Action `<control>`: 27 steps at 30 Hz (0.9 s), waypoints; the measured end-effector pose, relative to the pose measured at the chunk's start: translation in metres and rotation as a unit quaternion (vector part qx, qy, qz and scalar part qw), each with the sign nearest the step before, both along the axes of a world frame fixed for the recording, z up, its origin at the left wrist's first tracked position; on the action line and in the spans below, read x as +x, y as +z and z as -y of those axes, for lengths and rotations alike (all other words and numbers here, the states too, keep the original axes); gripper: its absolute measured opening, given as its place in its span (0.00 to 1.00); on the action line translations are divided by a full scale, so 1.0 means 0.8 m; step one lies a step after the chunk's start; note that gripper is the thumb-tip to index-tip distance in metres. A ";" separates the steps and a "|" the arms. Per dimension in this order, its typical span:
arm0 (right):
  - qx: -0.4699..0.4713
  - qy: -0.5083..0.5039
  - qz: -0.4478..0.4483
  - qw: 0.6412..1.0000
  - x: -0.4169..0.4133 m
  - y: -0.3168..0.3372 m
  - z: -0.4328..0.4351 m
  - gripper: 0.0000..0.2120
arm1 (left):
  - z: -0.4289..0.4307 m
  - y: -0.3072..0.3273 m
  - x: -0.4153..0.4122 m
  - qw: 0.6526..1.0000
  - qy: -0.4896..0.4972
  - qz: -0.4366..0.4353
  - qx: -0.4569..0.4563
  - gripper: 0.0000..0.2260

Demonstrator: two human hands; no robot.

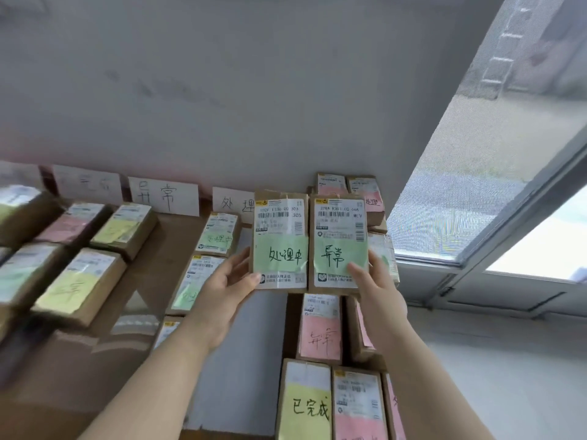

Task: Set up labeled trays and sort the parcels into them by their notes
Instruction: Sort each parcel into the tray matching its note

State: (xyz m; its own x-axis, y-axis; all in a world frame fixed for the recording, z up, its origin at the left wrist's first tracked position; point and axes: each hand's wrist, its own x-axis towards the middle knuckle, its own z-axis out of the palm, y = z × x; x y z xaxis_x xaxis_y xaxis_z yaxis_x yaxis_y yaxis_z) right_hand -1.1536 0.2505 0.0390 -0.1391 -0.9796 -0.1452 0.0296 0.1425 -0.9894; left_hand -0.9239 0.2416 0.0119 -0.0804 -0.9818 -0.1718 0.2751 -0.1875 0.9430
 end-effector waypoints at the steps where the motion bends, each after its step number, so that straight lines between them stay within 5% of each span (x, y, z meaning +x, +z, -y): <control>1: 0.004 -0.008 -0.013 1.000 0.008 0.002 -0.008 0.14 | -0.004 0.003 0.010 1.000 -0.011 0.008 -0.007 0.20; 6: 0.003 -0.029 0.019 0.999 0.041 -0.007 -0.039 0.14 | -0.023 0.018 0.049 0.997 -0.063 0.023 -0.031 0.33; 14: 0.036 -0.050 0.080 0.995 0.060 -0.027 -0.105 0.16 | -0.073 0.008 0.066 0.988 -0.118 0.094 -0.029 0.19; 27: 0.077 -0.008 0.023 0.997 0.039 -0.033 -0.165 0.22 | -0.158 0.005 0.047 0.988 -0.071 0.135 0.011 0.17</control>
